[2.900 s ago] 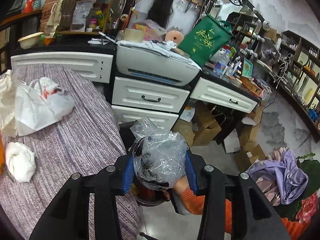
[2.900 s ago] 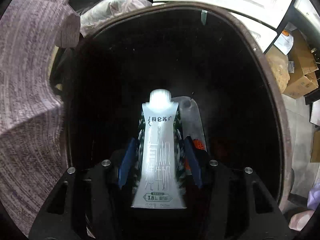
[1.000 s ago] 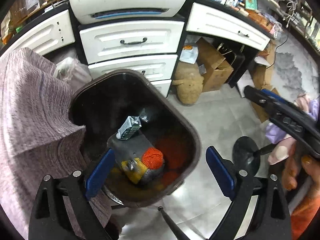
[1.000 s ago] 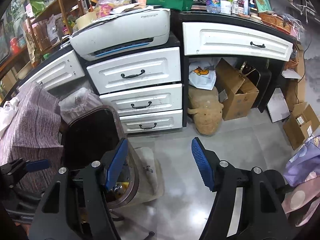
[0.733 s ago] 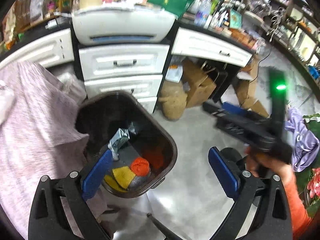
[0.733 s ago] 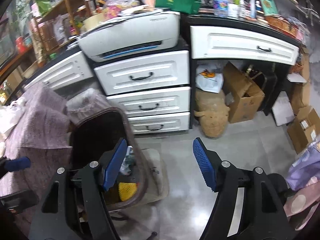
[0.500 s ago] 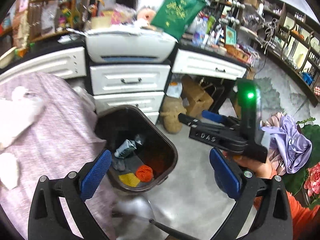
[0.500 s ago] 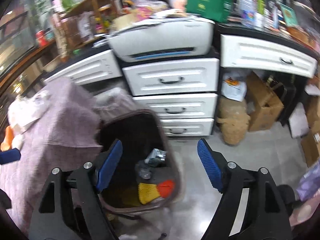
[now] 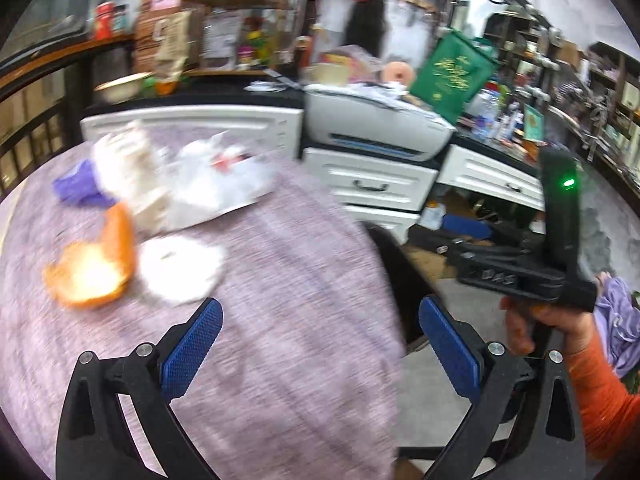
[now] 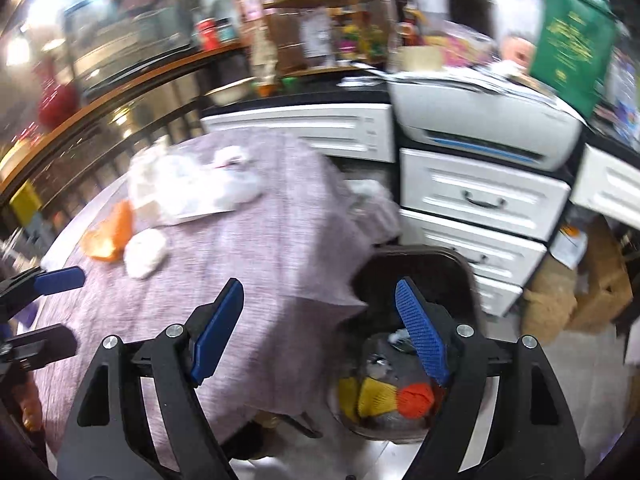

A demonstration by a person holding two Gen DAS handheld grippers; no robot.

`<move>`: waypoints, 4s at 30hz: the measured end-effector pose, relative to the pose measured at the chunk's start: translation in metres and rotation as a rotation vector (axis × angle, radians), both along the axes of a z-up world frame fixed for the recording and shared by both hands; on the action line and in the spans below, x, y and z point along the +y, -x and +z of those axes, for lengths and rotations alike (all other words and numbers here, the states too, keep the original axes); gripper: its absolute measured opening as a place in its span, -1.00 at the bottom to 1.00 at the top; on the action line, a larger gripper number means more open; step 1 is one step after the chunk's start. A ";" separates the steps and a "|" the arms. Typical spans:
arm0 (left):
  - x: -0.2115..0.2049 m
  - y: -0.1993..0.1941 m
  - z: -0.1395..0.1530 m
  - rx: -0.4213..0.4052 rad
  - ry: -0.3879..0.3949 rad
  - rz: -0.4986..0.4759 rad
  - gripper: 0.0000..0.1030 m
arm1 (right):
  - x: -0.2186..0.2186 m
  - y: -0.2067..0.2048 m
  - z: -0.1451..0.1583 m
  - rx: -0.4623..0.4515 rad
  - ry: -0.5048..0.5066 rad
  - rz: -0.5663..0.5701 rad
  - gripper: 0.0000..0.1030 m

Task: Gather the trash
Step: 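Move both open tools back over the table toward the remaining trash, then grasp the white crumpled tissue with right tool while left tool grasps the orange peel, then drop the tissue into the black bin with right tool while left tool drops the peel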

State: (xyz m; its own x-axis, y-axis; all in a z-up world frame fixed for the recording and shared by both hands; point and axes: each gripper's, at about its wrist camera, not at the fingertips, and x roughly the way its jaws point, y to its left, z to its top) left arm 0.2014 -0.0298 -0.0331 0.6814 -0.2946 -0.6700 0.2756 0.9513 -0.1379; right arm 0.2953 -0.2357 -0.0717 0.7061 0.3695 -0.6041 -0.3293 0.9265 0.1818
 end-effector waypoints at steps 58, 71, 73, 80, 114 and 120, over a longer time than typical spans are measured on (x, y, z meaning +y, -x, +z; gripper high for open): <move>0.127 -0.079 -0.038 0.157 -0.085 0.376 0.89 | 0.136 -0.012 0.001 0.045 0.173 0.430 -0.74; 0.131 -0.074 -0.027 0.043 -0.053 0.406 0.22 | 0.094 0.001 -0.009 0.074 0.106 0.349 -0.74; 0.131 -0.072 -0.024 0.031 -0.032 0.405 0.01 | 0.089 0.002 -0.010 0.080 0.092 0.339 -0.74; 0.131 -0.062 -0.020 0.026 0.048 0.385 -0.19 | 0.076 0.004 -0.008 0.075 0.055 0.315 -0.74; -0.076 -0.032 0.002 -0.031 0.159 -0.117 -0.19 | -0.075 -0.066 -0.132 0.280 0.068 -0.201 -0.74; -0.095 -0.034 -0.009 0.000 0.139 -0.149 -0.19 | -0.074 -0.083 -0.177 0.358 0.095 -0.234 -0.44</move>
State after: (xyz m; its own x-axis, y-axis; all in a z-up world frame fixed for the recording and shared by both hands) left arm 0.2359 -0.1246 -0.0424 0.6233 -0.4816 -0.6161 0.4120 0.8719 -0.2647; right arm 0.3787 -0.3097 -0.2488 0.5043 0.1549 -0.8495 -0.0399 0.9869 0.1563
